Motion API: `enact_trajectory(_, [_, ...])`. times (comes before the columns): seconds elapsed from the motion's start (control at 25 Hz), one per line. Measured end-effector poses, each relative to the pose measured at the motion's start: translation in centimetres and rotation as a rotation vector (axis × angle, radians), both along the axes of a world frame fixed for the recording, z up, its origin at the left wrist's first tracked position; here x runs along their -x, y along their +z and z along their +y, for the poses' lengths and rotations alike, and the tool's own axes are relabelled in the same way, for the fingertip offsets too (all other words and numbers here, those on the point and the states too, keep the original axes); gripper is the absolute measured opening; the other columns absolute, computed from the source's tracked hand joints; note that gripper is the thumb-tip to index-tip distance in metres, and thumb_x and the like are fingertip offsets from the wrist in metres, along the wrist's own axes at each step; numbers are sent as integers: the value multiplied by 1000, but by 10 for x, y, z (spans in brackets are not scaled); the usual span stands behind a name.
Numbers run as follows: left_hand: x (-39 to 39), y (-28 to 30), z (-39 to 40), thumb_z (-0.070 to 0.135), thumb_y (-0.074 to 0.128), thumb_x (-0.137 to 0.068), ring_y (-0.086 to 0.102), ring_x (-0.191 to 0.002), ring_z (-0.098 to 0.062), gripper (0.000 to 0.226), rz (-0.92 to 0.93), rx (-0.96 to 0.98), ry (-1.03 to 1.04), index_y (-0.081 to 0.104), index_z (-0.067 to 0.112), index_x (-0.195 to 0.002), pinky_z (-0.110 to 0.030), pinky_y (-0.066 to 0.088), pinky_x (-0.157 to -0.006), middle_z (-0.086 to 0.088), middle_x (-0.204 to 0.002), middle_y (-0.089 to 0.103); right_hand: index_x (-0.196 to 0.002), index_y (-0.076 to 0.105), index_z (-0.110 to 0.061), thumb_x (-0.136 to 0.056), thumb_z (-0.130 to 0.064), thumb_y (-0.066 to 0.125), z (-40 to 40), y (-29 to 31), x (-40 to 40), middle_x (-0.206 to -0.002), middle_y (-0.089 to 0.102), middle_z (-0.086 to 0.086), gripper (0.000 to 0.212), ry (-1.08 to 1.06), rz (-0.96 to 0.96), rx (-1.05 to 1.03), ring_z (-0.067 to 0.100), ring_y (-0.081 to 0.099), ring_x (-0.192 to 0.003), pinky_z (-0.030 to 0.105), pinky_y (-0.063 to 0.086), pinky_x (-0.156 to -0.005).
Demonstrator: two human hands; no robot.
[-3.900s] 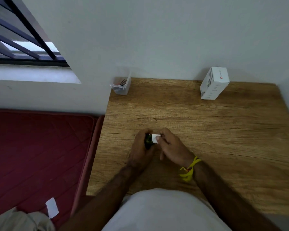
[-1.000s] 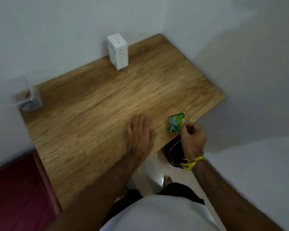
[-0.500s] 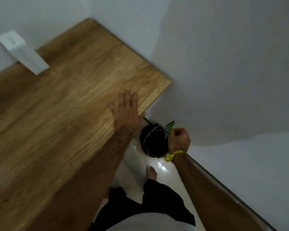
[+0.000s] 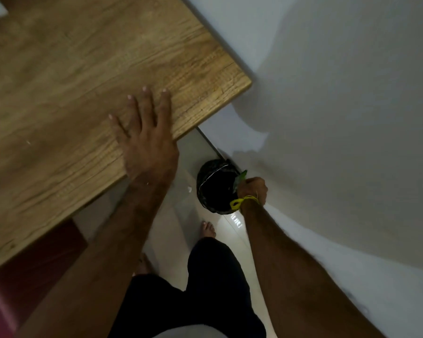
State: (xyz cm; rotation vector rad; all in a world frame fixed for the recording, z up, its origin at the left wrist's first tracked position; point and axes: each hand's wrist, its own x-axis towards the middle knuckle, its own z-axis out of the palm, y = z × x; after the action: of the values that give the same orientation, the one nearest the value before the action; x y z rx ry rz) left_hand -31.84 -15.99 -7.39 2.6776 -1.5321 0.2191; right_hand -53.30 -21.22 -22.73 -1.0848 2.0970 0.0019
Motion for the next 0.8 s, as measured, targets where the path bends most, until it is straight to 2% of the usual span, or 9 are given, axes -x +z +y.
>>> enact_trajectory(0.12, [2,0,-1,24,64,-88,15,-151,-37,91,-18,-3,3,6,26,-159,-70,14,-115,-12,-165,14,-117,63,-7,-90,-36,64,5,-18,6,-122,64,18,40,-18,-29,-28,40,61,-113,47,52,-94])
enact_trajectory(0.28, [4,-1,1,25,63,-88,14,-151,-39,92,-40,-10,11,5,24,-159,-70,14,-115,-14,-165,13,-126,50,-6,-90,-19,61,12,-15,11,-129,57,18,40,-20,-33,-23,40,56,-119,46,48,-96])
enact_trajectory(0.48, [5,8,2,25,61,-89,12,-150,-42,90,16,-78,-7,5,20,-159,-72,14,-113,-17,-165,12,-128,52,-10,-91,-19,59,30,36,4,-128,60,16,39,-2,-105,94,37,57,-118,45,48,-100])
enact_trajectory(0.64, [3,19,5,40,56,-94,12,-150,-44,86,55,-125,-61,5,17,-159,-72,13,-114,-19,-165,9,-127,56,-15,-90,-19,59,37,85,-15,-121,64,13,37,100,-197,289,35,59,-114,41,49,-97])
enact_trajectory(0.72, [0,22,11,47,48,-98,13,-150,-42,81,73,-146,-127,5,17,-159,-69,11,-116,-18,-165,9,-126,57,-16,-89,-20,59,41,96,-22,-118,65,13,36,145,-194,344,35,60,-112,40,49,-96])
enact_trajectory(0.8, [-9,20,31,45,47,-100,12,-152,-36,78,82,-140,-193,6,16,-159,-64,10,-119,-16,-166,9,-125,58,-14,-89,-19,59,50,102,-30,-119,65,14,36,159,-191,354,35,60,-113,39,48,-97])
